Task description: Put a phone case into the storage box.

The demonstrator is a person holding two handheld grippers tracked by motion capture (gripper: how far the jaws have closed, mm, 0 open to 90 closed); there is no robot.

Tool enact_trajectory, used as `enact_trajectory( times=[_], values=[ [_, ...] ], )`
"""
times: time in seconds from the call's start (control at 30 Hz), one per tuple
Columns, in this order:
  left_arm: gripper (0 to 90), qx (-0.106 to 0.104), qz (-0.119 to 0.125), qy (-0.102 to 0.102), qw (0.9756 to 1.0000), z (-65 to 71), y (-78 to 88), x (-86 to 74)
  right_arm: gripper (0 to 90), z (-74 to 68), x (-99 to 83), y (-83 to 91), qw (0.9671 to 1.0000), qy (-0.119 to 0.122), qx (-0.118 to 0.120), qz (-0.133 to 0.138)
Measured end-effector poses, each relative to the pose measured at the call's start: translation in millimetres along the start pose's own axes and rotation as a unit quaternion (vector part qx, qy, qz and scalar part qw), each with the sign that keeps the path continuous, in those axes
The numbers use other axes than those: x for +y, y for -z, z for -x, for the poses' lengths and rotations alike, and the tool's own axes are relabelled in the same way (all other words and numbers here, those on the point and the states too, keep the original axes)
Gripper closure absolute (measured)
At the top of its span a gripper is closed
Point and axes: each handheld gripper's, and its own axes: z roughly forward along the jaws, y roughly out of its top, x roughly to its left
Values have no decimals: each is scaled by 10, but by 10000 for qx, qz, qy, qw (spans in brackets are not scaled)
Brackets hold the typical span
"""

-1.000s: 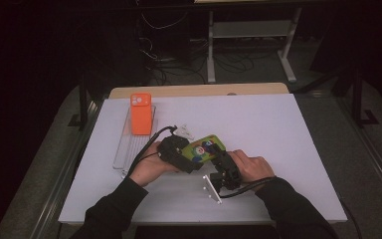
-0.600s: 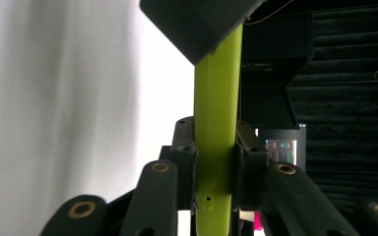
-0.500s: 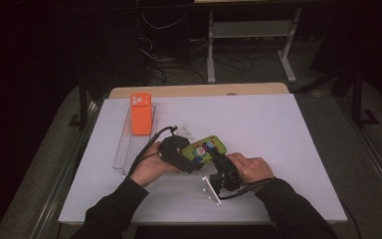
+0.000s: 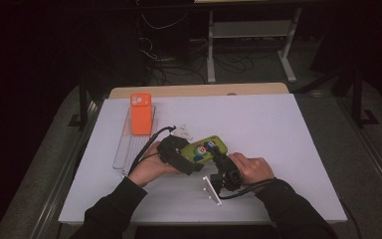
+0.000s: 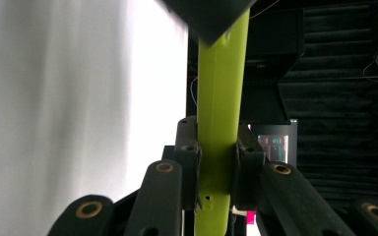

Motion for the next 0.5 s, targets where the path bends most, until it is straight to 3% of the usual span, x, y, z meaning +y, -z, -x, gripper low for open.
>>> enact_trajectory(
  times=[0.1,0.13,0.17,0.2,0.27,0.3,0.33,0.37,0.47,0.5],
  values=[
    [0,13,84,-41,10000,-7,46,-5,760,6,-13,-2,10000,-20,33,-45],
    [0,-6,12,-203,9998,-33,72,-6,761,9,-18,-5,10000,-47,55,-53],
    [0,8,150,-80,9999,-14,71,-11,761,8,-25,-9,9999,-79,26,-60],
    [0,12,75,-189,9998,-30,100,-8,761,4,-33,-17,9999,-127,14,-42],
    [0,10,199,-109,9997,-26,120,-13,760,16,-51,-19,9996,-226,103,-97],
    [0,23,155,-173,9997,-39,140,-14,760,16,-61,-21,9994,-286,137,-119],
    [0,27,278,-53,9996,-29,136,-17,760,25,-72,-24,9990,-385,203,-132],
    [0,56,204,-208,9996,-57,163,-15,760,45,-85,-18,9980,-515,325,-177],
    [0,42,383,-42,9992,-53,174,-22,761,74,-132,-30,9959,-777,399,-254],
    [0,70,314,-104,9994,-70,192,-24,761,84,-148,-32,9943,-931,431,-281]
  ],
)
